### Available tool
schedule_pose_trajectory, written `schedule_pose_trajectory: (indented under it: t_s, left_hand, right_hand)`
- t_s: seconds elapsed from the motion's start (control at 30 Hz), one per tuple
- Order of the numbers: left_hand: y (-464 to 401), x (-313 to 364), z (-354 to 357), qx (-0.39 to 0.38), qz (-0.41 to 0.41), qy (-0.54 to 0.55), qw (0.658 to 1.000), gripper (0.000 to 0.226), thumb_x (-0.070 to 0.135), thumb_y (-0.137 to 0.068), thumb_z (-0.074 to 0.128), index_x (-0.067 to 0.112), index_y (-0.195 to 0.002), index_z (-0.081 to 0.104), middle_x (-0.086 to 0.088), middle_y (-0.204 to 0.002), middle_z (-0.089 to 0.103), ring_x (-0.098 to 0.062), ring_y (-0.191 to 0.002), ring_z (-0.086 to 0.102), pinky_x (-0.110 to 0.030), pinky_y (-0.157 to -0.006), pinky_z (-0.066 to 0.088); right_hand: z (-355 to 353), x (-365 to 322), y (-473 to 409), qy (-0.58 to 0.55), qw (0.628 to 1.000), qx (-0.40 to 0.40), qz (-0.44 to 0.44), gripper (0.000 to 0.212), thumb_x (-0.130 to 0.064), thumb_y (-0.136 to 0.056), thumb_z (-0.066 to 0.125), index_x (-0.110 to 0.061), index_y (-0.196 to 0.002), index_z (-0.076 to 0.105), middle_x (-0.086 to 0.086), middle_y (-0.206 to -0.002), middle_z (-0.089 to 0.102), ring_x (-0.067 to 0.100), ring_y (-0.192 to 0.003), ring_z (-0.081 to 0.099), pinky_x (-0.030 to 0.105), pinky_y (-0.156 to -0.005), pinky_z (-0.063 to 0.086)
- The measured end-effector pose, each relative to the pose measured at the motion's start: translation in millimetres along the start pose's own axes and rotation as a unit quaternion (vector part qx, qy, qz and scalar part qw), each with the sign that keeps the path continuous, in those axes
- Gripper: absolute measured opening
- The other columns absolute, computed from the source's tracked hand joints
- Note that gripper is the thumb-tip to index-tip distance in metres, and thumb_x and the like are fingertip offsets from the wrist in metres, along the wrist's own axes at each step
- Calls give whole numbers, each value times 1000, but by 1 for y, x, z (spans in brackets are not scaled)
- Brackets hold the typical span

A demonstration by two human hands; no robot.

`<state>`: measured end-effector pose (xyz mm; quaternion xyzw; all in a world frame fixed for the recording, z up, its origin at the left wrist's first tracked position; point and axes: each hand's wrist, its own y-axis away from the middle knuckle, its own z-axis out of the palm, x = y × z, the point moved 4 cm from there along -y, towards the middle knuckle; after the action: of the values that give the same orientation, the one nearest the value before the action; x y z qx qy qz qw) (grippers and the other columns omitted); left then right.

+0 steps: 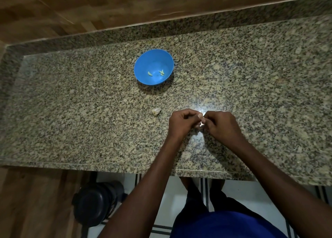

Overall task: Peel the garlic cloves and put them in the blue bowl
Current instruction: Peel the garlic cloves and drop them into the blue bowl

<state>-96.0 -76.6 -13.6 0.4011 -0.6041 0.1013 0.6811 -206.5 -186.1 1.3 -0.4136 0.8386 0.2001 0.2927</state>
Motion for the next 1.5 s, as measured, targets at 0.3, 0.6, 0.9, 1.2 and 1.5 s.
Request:
schedule_pose_trajectory:
  t_s: [0.3,0.6,0.9,1.2,1.5]
  left_hand:
    - [1,2,-3,1,19,-12,1000,12,2,-88,74,2,-98,78,-13,-89,78,-20,-76,72,-36,-79,61]
    - [6,8,0,-6,28,5,1000,16,5,-87,75,3,-103,77,-10,-92,78,-21,-83,74,-34,-81,61]
    - [9,9,2,-39,-12,74,996,19,3,-88,73,0,-107,76,-17,-99,77,-23,-86,72,-35,-86,59]
    - [17,17,2,-29,84,-54,995,16,1,-86,74,6,-101,79,-6,-95,79,-17,-90,76,-31,-83,61]
    - [14,11,3,-5,77,-64,995,18,5,-87,75,9,-104,79,-2,-96,79,-15,-89,75,-31,-81,60]
  right_hand:
    - [-4,0,-2,-316,929,-161,104,28,-9,-100,58,0,-78,72,11,-62,66,14,-51,56,19,-49,42]
    - [9,10,5,-492,807,-186,266,24,-10,-97,56,1,-81,70,8,-62,61,13,-48,48,17,-42,35]
    - [7,8,8,-540,756,-229,291,24,-7,-98,51,-1,-82,68,2,-62,61,5,-46,50,12,-41,40]
    - [9,10,12,-548,696,-266,380,24,-7,-95,54,0,-75,63,0,-53,50,2,-35,39,11,-32,33]
    - [2,4,11,-427,807,-229,339,21,-9,-93,58,0,-79,71,4,-62,62,8,-48,49,16,-44,38]
